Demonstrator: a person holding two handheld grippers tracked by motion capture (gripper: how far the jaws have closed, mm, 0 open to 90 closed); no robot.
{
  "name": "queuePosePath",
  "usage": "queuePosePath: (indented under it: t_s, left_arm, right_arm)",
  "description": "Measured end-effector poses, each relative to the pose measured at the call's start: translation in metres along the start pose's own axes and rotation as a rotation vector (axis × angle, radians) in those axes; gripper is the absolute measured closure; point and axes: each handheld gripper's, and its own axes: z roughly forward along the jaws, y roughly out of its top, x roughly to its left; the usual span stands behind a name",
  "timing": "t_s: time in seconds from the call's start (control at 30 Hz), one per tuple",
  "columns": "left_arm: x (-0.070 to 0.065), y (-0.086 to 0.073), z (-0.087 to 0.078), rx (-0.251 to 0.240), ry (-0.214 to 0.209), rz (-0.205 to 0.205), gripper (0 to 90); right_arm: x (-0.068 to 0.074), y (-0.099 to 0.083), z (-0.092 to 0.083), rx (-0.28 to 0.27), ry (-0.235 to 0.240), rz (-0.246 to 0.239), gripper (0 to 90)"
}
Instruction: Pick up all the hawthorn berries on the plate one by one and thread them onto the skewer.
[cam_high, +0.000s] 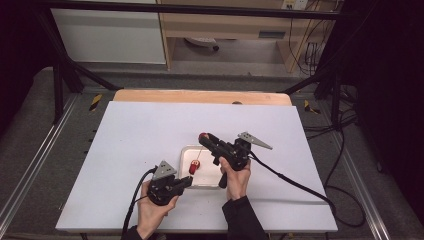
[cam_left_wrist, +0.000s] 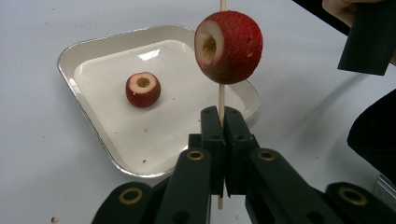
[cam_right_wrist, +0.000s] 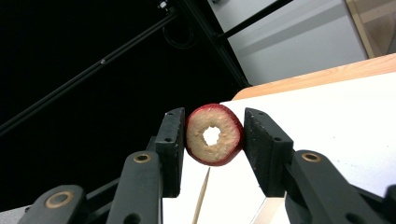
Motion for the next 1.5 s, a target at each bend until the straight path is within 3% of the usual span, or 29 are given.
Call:
queuePosePath:
  t_s: [0.37, 0.63, 0.8, 1.07, 1.27, 1.4, 1.5]
  left_arm:
    - [0.0007, 0.0006, 0.0001, -0.007, -0.003, -0.017, 88.4]
    - [-0.0009, 0.0015, 0.0031, -0.014, -0.016, -0.056, 88.5]
    - [-0.0006, 0.0019, 0.0047, -0.018, -0.031, -0.084, 88.5]
    - [-0.0028, 0.0005, 0.0052, -0.028, -0.038, -0.056, 88.7]
    - [-0.0023, 0.0004, 0.0046, -0.045, -0.069, -0.070, 88.7]
    - [-0.0022, 0.0007, 0.0055, -0.054, -0.115, -0.102, 88.8]
    - [0.0000, 0.0003, 0.0053, -0.056, -0.105, -0.111, 88.8]
  right_arm:
    - [0.0001, -0.0019, 0.0003, -0.001, 0.002, 0.000, 60.3]
    - [0.0009, -0.0060, 0.0009, -0.004, 0.004, 0.008, 60.3]
    - [0.0021, -0.0061, -0.0008, -0.010, 0.006, -0.011, 60.3]
    - [0.0014, -0.0066, -0.0043, -0.012, 0.009, -0.016, 60.5]
    - [0.0025, -0.0052, -0.0065, -0.017, 0.020, -0.035, 60.5]
    - [0.0021, -0.0086, -0.0061, -0.011, 0.026, -0.045, 60.6]
    - [0.0021, -0.0086, -0.0067, -0.009, 0.032, -0.045, 60.6]
